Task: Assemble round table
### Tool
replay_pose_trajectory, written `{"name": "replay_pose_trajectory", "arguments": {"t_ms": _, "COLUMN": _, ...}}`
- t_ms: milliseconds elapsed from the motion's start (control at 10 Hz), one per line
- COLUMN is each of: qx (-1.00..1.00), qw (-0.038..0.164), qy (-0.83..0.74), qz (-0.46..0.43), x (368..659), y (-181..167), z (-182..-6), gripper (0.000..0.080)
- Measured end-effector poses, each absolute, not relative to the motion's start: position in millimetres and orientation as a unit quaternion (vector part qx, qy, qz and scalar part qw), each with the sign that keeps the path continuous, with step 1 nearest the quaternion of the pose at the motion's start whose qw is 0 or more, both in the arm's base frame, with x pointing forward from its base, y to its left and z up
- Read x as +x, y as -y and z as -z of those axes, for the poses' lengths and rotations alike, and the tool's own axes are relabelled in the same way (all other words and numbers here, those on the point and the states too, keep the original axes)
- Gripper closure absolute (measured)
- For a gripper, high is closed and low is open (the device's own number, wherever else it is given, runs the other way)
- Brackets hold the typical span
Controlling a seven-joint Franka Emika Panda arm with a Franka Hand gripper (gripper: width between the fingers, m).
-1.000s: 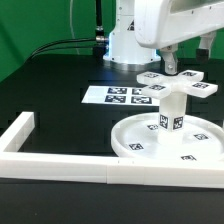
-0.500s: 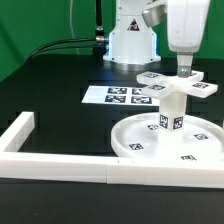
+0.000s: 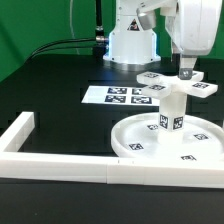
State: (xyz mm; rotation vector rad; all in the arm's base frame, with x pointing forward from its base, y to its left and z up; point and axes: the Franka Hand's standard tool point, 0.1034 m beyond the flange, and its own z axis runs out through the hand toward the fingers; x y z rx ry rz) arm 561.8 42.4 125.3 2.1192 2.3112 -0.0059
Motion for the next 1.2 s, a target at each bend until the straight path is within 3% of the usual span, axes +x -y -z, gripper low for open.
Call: {"name": "replay_pose_trajectory", "arguments": {"t_ms": 1200, "qx": 0.673, "qw": -0.007, "qy": -0.739, "qz": 0.018, "x": 562, "y": -37, "z": -101.7, "gripper": 0.0151}}
